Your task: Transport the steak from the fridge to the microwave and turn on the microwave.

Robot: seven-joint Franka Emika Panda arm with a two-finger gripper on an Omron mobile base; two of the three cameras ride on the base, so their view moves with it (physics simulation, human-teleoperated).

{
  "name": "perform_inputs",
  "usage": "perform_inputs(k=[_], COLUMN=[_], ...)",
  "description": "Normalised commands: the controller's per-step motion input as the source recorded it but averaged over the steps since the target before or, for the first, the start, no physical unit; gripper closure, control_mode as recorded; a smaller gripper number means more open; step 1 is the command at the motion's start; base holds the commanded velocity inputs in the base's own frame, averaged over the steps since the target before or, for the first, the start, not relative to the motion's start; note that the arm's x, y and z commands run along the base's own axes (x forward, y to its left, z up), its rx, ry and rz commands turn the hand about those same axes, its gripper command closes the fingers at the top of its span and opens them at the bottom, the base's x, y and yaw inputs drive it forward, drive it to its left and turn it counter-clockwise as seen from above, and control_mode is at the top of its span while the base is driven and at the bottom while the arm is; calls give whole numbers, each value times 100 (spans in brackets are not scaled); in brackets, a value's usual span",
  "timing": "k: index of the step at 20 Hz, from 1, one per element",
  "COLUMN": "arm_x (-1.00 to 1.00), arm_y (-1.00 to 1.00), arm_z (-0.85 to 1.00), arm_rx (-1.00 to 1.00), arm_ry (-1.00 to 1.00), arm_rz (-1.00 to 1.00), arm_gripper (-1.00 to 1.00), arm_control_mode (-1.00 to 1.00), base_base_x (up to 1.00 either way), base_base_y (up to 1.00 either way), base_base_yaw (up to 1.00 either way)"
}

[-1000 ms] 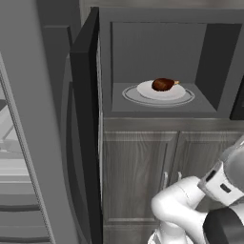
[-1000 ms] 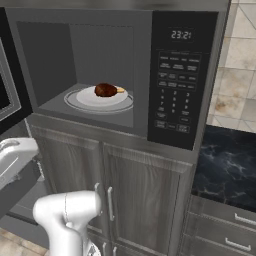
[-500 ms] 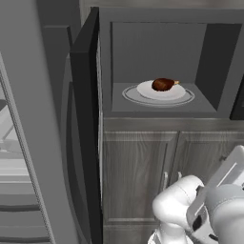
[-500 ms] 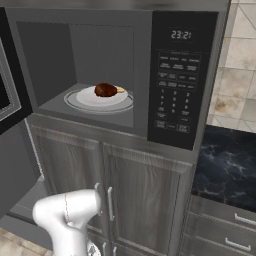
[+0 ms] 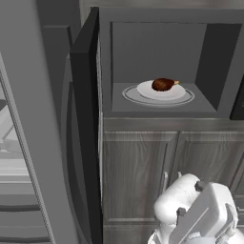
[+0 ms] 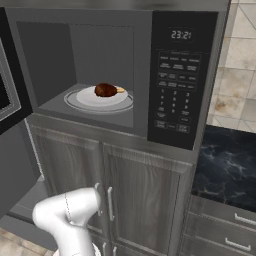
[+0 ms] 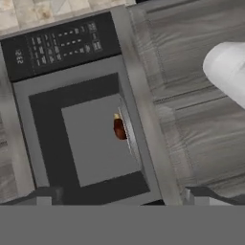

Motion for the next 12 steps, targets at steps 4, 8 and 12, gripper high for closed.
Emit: perform_inputs(k=[4,8,12], arm_x=[-4,0,0], arm_y=[28,29,13], arm_z=[-32,-29,-33], arm_rx=[-34,-33,-32], arm_ry=[-14,-10,-14], arm_rz=[16,14,15], arm_gripper=[-100,-100,-100], arm_control_mode=[-100,-100,-100], base_base_x=[0,0,0], base_base_y=[0,0,0], base_base_yaw=[0,0,0])
